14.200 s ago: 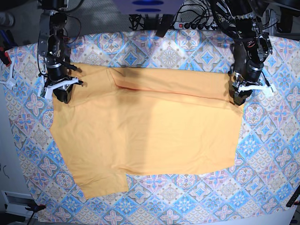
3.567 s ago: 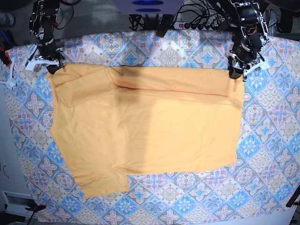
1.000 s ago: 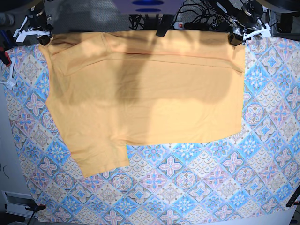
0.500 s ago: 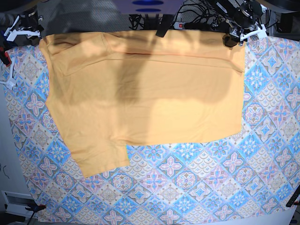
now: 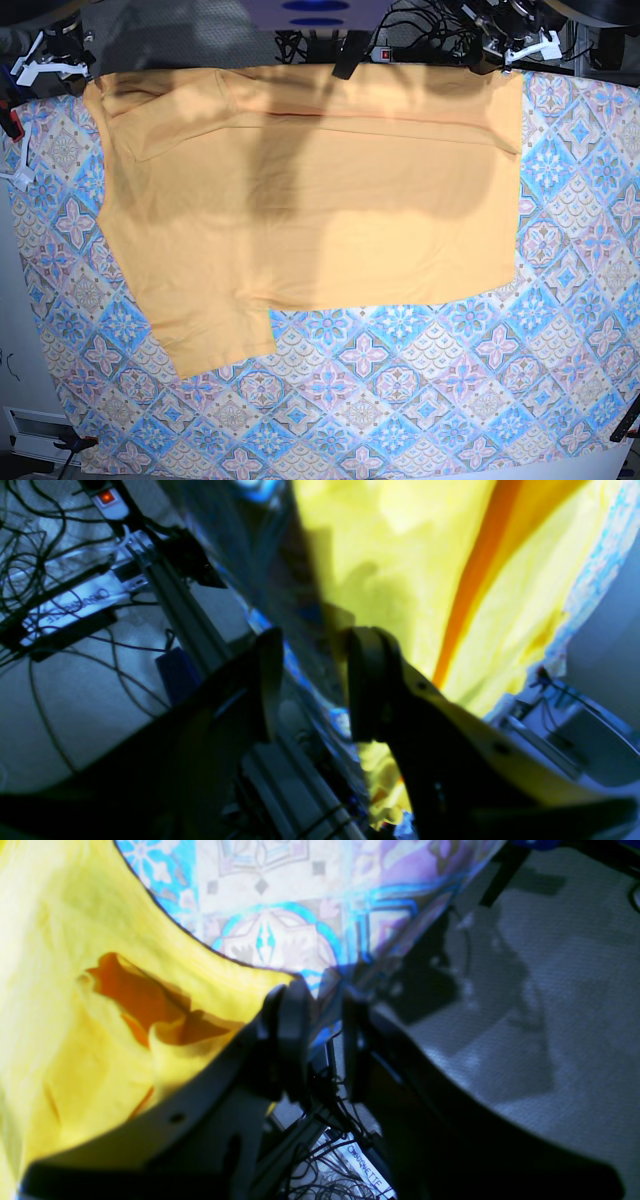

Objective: Fold the T-shirt properly
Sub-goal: 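Pull the folded edge corners apart with both grippers to flatten it, then release the edge and move both grippers along the shirt's sides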

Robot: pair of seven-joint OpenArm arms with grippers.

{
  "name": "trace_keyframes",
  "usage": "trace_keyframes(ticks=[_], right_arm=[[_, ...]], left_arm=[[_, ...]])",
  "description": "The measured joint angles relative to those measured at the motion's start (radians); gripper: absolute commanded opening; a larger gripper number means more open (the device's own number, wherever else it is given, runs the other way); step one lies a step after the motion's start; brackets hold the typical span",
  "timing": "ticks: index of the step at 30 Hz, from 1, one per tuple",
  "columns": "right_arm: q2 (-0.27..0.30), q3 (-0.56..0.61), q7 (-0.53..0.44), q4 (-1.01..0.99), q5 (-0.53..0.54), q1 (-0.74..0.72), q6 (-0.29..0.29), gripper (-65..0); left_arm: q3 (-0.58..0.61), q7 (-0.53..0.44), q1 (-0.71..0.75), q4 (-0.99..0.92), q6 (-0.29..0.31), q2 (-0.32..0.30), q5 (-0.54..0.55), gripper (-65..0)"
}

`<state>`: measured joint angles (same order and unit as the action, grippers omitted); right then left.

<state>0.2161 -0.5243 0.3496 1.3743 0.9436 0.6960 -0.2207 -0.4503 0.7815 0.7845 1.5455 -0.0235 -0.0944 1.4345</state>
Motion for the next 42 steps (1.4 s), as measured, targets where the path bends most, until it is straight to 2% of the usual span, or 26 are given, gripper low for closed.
trace_keyframes(ticks=[9,14,22,25,29,36,38,42], right_arm=[[0.0,0.0,-0.001,0.007,0.0,0.0,0.0,-52.6],[0.0,-0.002,-0.002,0.042,-0.001,0.0,0.005,-52.8],[0.0,0.001,0.007,0.112,-0.003,-0.021,0.008,-52.7],[0.006,0.029,0.013,0.123,-0.003,-0.079,0.008,-52.7],[0.003,0.082,0.07,0.127,-0.004,-0.173,0.0,-52.7],[0.006,0.184,0.098,0.126,-0.198,-0.299,0.006,-52.7],[0.002,0.209,0.102,0.118,-0.208,-0.338,-0.005,-52.7],[0.009,0.238,0.111,0.117,-0.246,-0.389,0.0,-52.6]], left_arm=[[0.002,0.003,0.029,0.182,0.012,-0.001,0.005,-43.6],[0.001,0.0,0.011,0.201,0.001,-0.002,0.001,-43.6],[-0.005,-0.003,-0.099,0.204,0.001,-0.002,-0.005,-43.6],[-0.005,0.002,-0.162,0.203,0.002,-0.002,-0.011,-43.6],[-0.005,0.0,-0.256,0.194,0.005,-0.003,-0.034,-43.6],[-0.044,-0.005,-0.394,0.119,0.005,-0.026,-0.132,-43.6],[-0.042,0.0,-0.438,0.054,0.003,-0.032,-0.134,-43.6],[-0.038,0.002,-0.508,-0.05,0.001,-0.087,-0.163,-43.6]])
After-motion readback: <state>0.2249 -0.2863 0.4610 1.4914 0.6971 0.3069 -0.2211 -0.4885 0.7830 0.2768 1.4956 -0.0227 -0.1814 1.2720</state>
